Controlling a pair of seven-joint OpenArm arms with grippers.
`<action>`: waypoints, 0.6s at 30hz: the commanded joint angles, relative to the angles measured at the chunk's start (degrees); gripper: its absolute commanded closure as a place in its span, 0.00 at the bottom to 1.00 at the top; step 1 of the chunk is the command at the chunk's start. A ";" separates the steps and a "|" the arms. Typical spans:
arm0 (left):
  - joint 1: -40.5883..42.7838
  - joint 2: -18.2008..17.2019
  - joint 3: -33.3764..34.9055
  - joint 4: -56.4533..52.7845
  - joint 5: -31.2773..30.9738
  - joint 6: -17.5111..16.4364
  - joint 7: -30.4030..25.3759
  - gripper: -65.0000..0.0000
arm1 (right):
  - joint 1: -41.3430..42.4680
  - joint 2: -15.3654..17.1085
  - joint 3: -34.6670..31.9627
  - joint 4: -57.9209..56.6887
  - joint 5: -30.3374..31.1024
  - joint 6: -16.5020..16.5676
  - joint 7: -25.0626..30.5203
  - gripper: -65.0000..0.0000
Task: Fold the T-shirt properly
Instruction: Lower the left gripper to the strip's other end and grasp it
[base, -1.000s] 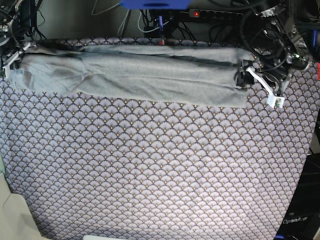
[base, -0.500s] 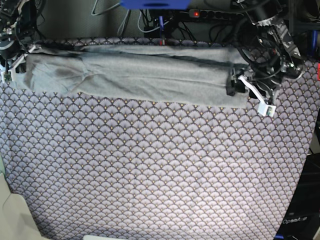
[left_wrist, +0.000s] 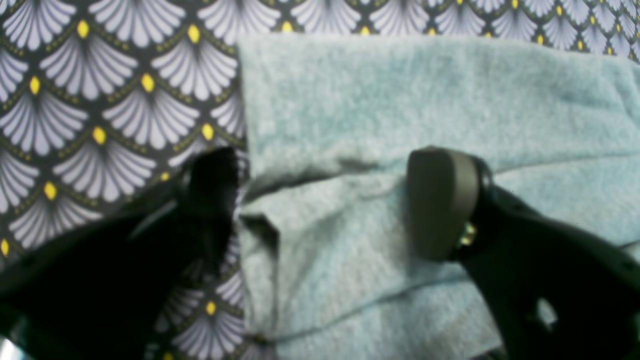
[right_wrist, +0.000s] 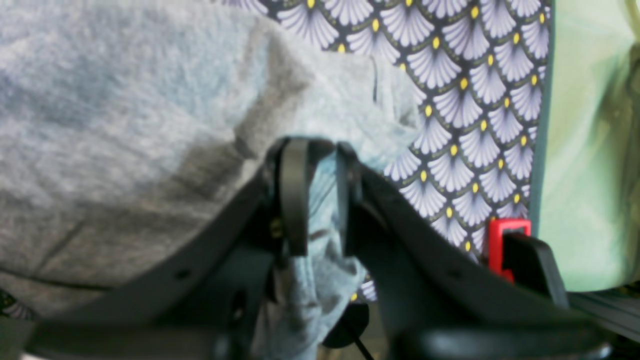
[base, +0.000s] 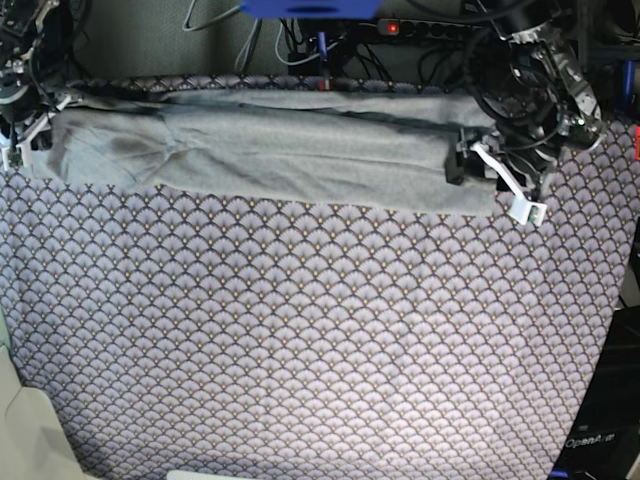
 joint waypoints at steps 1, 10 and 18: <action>1.86 0.31 0.25 -0.67 3.01 0.34 6.70 0.20 | 0.01 0.95 0.42 0.98 0.61 -0.23 1.03 0.82; 4.23 0.66 0.52 5.40 3.36 0.34 8.37 0.21 | 0.01 0.87 0.42 0.98 0.61 -0.23 1.03 0.82; 3.35 0.75 0.52 1.09 3.45 0.34 7.76 0.58 | 0.01 0.87 0.42 0.98 0.70 -0.23 1.03 0.82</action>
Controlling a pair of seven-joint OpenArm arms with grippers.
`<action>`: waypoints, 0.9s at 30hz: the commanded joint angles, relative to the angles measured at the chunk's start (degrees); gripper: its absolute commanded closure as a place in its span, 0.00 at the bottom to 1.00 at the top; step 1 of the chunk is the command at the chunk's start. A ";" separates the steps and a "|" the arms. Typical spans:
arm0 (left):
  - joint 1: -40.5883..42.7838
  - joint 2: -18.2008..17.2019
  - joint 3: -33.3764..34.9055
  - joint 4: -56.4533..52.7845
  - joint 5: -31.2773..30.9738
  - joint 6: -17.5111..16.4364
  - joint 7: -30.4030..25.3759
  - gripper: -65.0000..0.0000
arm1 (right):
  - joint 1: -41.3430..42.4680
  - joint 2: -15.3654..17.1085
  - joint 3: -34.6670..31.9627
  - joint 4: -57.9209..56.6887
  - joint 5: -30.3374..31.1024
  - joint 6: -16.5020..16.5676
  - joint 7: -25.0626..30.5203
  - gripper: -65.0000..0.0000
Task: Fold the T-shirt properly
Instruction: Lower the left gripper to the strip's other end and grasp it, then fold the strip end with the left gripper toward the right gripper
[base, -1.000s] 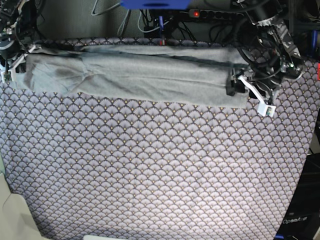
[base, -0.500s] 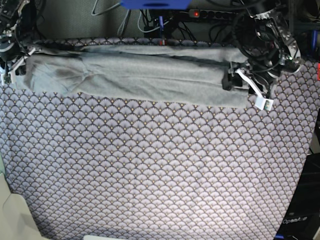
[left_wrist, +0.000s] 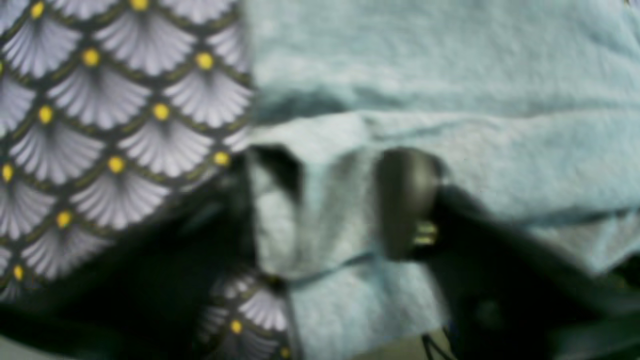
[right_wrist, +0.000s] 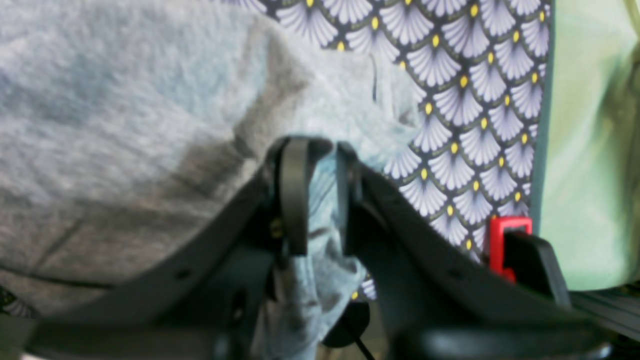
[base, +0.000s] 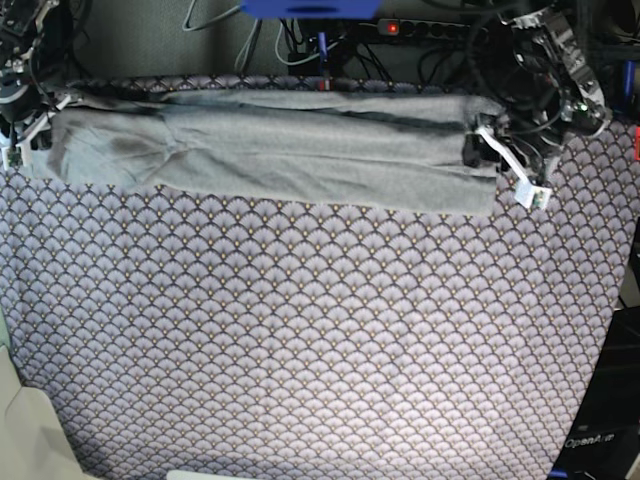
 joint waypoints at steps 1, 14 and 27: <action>0.24 0.92 0.62 -1.73 2.10 -0.45 5.42 0.66 | 0.03 0.89 0.42 0.98 0.54 -0.23 1.05 0.82; -1.78 2.94 2.03 -1.03 1.66 -0.45 6.12 1.00 | 0.03 0.89 0.42 0.98 0.46 -0.23 1.05 0.82; -0.46 9.62 10.73 20.07 1.92 -0.45 11.31 1.00 | -0.15 1.06 -1.16 0.72 0.46 -0.23 1.40 0.82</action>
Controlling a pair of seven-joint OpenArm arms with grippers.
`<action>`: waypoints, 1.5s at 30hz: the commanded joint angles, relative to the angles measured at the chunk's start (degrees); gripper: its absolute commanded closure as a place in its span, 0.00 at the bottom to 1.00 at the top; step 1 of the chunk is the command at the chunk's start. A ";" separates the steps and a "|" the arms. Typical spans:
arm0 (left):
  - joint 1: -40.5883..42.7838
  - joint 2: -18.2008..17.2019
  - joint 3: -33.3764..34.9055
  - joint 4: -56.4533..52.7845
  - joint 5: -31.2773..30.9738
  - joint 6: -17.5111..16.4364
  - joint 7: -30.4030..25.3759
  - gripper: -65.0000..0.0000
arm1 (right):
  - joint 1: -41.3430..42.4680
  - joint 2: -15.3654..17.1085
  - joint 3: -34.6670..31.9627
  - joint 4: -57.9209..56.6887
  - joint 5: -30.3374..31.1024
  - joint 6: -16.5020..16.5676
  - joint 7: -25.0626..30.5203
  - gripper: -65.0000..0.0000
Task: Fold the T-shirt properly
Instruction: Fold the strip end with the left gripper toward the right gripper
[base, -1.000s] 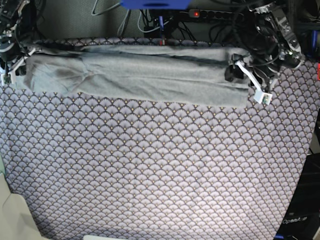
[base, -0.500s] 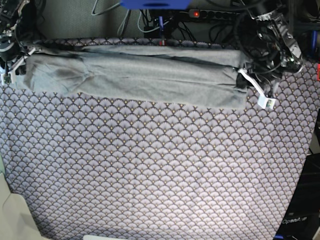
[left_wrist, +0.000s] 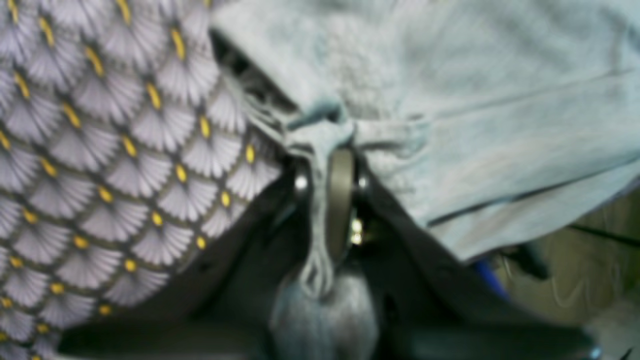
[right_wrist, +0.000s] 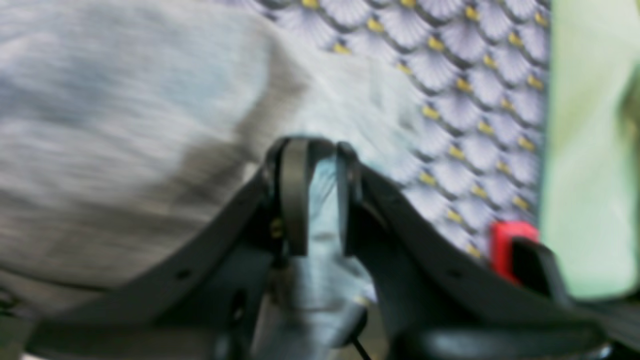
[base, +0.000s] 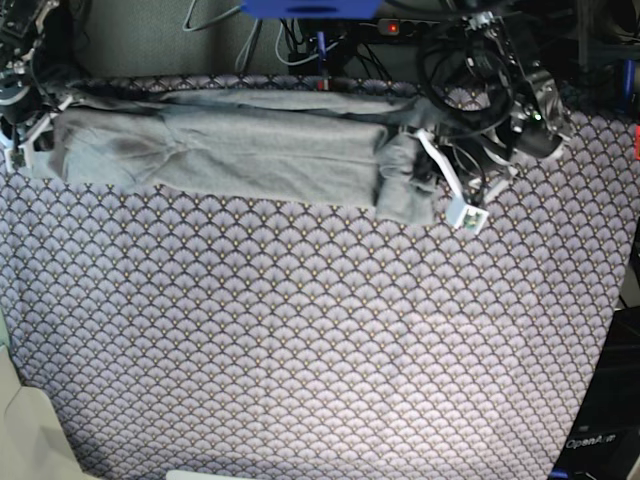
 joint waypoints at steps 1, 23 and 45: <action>-0.09 0.34 0.07 1.69 -0.70 -0.10 0.10 1.00 | -0.08 1.00 0.48 0.87 0.46 -0.25 1.12 0.82; -5.36 1.82 30.05 2.75 -0.70 2.23 -1.84 1.00 | 0.89 1.26 0.48 0.87 0.46 -0.25 1.12 0.82; -10.64 1.82 48.60 -10.79 -1.14 18.76 -9.57 1.00 | 0.97 1.26 0.48 0.87 0.46 -0.25 1.12 0.82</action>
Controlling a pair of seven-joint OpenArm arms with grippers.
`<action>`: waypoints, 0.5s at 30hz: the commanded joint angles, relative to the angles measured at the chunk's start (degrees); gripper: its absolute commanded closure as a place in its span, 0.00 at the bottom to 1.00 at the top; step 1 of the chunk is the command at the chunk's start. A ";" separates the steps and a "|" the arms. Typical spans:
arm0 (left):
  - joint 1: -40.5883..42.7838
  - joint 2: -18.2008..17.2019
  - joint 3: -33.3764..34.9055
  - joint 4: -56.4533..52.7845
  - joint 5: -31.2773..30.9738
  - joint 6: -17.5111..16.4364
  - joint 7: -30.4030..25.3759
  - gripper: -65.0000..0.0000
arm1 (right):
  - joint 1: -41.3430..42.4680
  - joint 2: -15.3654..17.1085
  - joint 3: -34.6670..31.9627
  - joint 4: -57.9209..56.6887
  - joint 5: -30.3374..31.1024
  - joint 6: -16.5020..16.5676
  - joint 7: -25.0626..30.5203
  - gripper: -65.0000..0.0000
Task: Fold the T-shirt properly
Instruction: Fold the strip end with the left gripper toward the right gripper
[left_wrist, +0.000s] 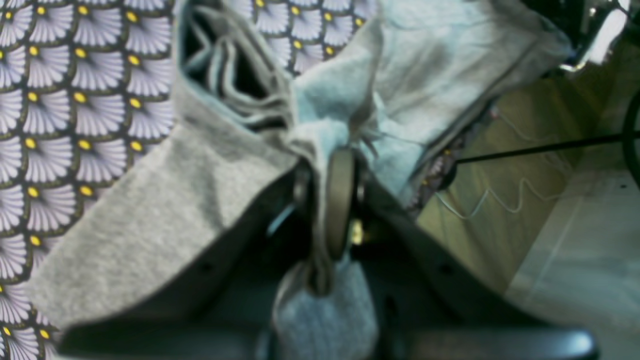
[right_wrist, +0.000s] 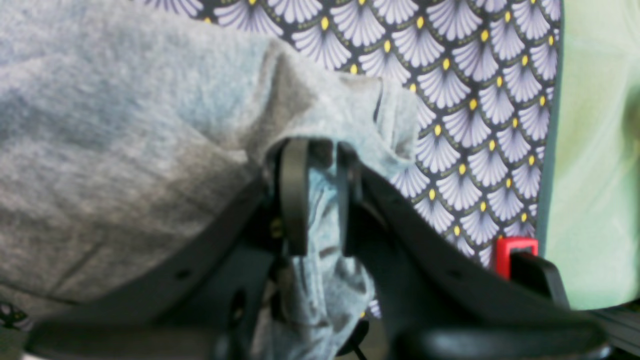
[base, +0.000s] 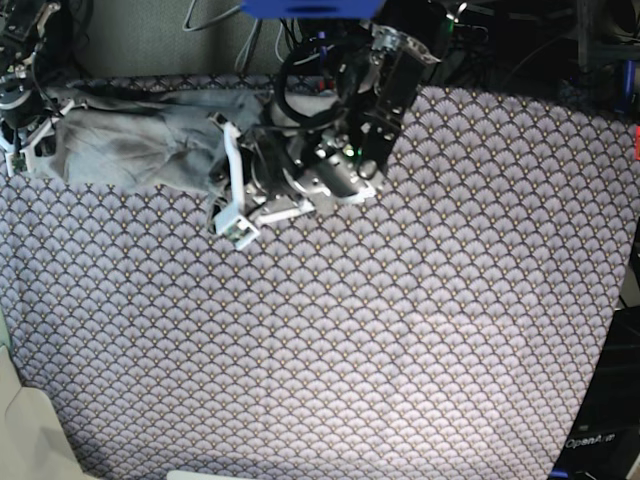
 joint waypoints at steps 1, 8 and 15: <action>-0.71 0.73 0.07 0.92 -1.14 -0.17 -1.27 1.00 | 0.08 1.00 0.34 0.87 0.52 -0.21 1.14 0.82; 0.16 0.65 0.07 2.15 -2.90 -0.52 -1.27 0.48 | 0.08 1.00 0.34 0.87 0.52 -0.21 1.14 0.82; 0.08 -4.98 -0.45 5.32 -14.59 -4.74 -6.10 0.00 | -0.10 1.00 0.26 0.87 0.52 -0.21 1.14 0.82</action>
